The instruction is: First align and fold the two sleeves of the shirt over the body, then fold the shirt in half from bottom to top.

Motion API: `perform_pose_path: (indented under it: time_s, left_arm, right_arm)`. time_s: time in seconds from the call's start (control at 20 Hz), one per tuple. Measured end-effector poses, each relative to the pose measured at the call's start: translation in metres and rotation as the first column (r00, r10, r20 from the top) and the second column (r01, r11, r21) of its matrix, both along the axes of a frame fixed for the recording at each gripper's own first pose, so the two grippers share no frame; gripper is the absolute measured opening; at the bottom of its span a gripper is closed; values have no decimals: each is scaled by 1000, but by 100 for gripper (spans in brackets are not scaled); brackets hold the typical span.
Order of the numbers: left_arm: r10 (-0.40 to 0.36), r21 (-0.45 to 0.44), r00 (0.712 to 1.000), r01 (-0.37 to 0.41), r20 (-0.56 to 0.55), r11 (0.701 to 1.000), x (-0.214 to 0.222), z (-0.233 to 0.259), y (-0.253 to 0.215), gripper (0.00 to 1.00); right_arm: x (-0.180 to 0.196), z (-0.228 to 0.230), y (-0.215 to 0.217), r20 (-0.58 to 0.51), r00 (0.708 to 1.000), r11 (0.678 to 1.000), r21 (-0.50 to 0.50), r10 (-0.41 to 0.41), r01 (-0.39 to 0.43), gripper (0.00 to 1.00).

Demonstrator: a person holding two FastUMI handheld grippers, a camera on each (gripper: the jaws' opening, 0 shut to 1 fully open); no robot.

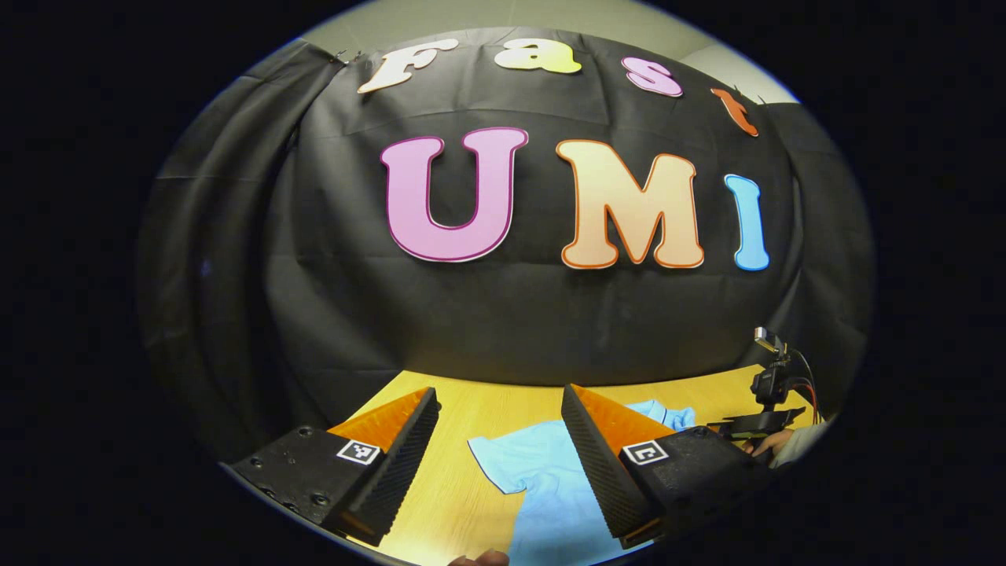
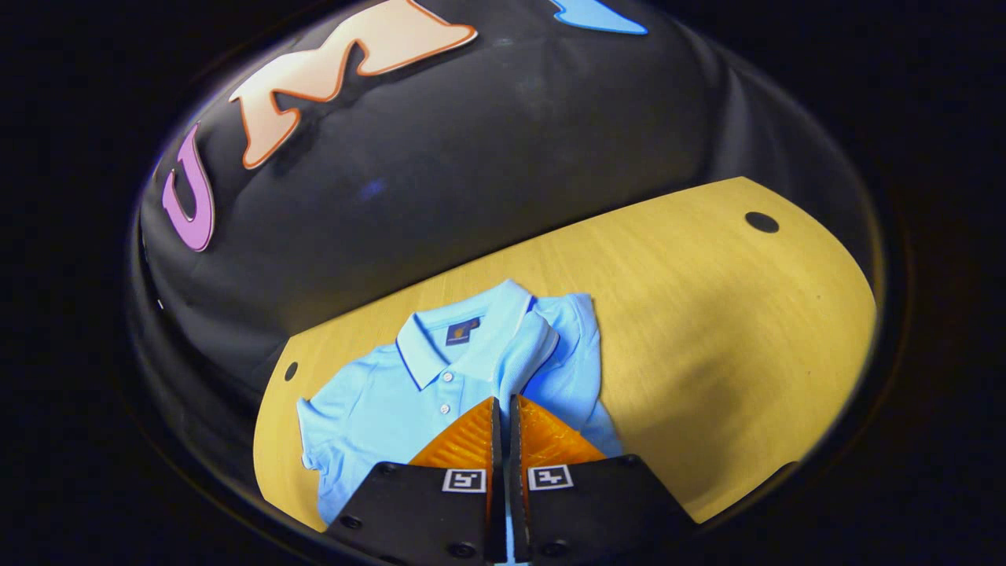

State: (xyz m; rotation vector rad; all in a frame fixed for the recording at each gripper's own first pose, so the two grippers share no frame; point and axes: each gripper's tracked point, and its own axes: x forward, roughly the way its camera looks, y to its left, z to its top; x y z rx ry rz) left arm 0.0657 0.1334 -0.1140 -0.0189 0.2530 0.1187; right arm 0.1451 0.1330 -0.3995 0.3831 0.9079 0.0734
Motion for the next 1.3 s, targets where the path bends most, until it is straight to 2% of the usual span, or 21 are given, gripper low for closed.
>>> perform_pose_path:
  time_s: [0.1, 0.15, 0.3, 0.4, 0.45, 0.5, 0.55, 0.6, 0.65, 0.7, 0.85, 1.1, 1.3]
  left_arm:
    - [3, -16, 1000, -3, -21, 1000, 2, -11, 4, 95]
    - [6, -25, 999, -7, -32, 1000, 4, -18, 6, 95]
    - [11, -41, 998, -14, -64, 999, 16, -40, 11, 96]
    - [17, -35, 997, -20, -80, 999, 28, -58, 14, 96]
    - [17, -34, 995, -20, -94, 999, 34, -67, 14, 96]
    - [15, -36, 994, -19, -106, 999, 39, -77, 12, 95]
    - [12, -41, 993, -17, -121, 999, 45, -86, 12, 95]
    - [13, -43, 991, -19, -136, 999, 52, -96, 12, 95]
    - [18, -35, 988, -23, -153, 999, 57, -107, 12, 95]
    - [23, -26, 985, -28, -170, 999, 62, -118, 13, 96]
    - [15, -31, 975, -23, -223, 999, 76, -150, 9, 95]
    - [18, -27, 948, -28, -319, 999, 88, -207, 13, 95]
    - [39, -2, 922, -43, -385, 999, 90, -245, 19, 95]
  right_arm:
    - [-4, -5, 8, -15, 1000, 1000, 8, 17, -17, 10]
    - [-6, -2, 13, -15, 1000, 999, 24, 26, -25, 2]
    - [-2, 17, 7, 55, 997, 999, -8, 47, -47, 68]
    - [-1, 39, -4, 121, 991, 998, -48, 54, -48, 94]
    - [-2, 50, -9, 151, 987, 997, -65, 51, -42, 92]
    - [-5, 58, -16, 169, 984, 996, -80, 47, -34, 97]
    - [-10, 63, -23, 178, 983, 995, -92, 43, -27, 98]
    - [-15, 68, -29, 181, 983, 995, -101, 43, -25, 92]
    - [-20, 73, -37, 186, 982, 994, -110, 41, -20, 92]
    - [-25, 78, -44, 194, 980, 992, -125, 36, -12, 97]
    - [-46, 88, -68, 208, 978, 984, -176, 33, 4, 97]
    - [-83, 92, -91, 173, 985, 980, -196, 17, 17, 98]
    - [-107, 89, -95, 132, 991, 979, -204, 32, -5, 98]
